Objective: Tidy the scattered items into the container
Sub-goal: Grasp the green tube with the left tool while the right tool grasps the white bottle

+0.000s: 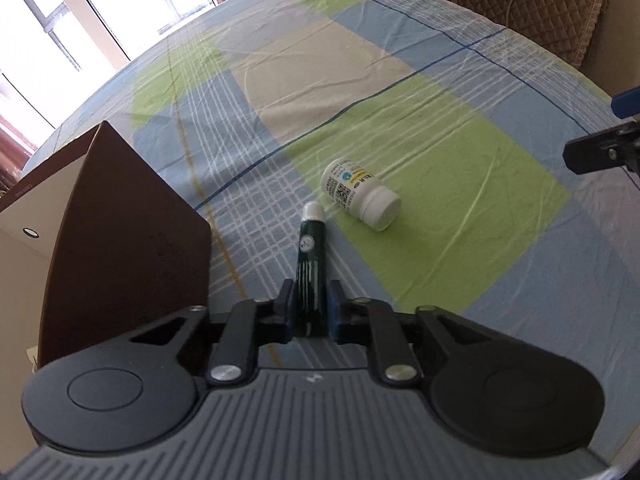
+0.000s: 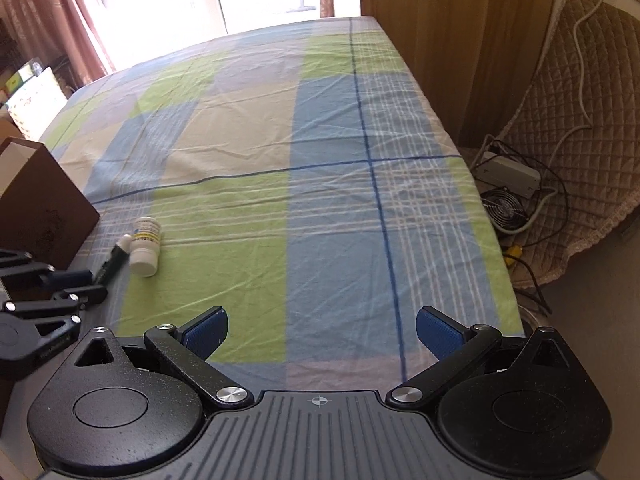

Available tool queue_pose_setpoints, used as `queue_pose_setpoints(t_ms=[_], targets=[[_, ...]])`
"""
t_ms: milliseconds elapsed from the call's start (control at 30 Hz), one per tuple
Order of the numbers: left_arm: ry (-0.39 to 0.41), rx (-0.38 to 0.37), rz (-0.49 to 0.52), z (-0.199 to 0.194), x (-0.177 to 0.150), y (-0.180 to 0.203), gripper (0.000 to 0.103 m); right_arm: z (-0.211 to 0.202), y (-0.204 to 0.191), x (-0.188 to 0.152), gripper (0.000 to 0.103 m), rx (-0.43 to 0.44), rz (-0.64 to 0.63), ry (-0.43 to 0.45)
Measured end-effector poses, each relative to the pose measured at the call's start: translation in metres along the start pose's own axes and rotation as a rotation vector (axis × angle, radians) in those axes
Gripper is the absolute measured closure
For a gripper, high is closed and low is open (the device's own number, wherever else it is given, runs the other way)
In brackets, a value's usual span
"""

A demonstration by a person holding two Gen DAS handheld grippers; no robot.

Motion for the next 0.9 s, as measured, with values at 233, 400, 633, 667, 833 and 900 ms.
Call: queue_pose_setpoints(t_ms=[233, 400, 633, 667, 833, 900], targets=[[-0.125, -0.009, -0.158, -0.021, -0.044, -0.011, 0.095, 0.014, -0.027, 0.014, 0.0, 0.11, -0.057, -0.003], [-0.157, -0.02, -0.279, -0.029, -0.058, -0.018, 0.082, 0.033, -0.056, 0.02, 0.0, 0.174, -0.141, -0.03], [-0.096, -0.049, -0.319, -0.02, -0.033, -0.017, 0.088, 0.062, -0.081, 0.036, 0.016, 0.246, -0.198, -0.065], [-0.095, -0.047, -0.316, -0.017, -0.033, -0.016, 0.088, 0.065, -0.084, 0.038, 0.017, 0.255, -0.207, -0.068], [-0.128, 0.0, -0.336, -0.025, -0.05, -0.019, 0.088, 0.077, -0.093, 0.038, 0.029, 0.276, -0.245, -0.102], [-0.15, 0.026, -0.348, -0.032, -0.064, -0.021, 0.088, 0.081, -0.095, 0.037, 0.029, 0.282, -0.252, -0.109]])
Point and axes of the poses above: each gripper's, at about its wrist camera, not at the fingertips, and z roughly the way its jaws point, y to its right, x to its top, the point moved 7 cm from there along z, roughly the way its jaws point, and after that the axes turned 15 degrees about x, right-handed, at the moved point
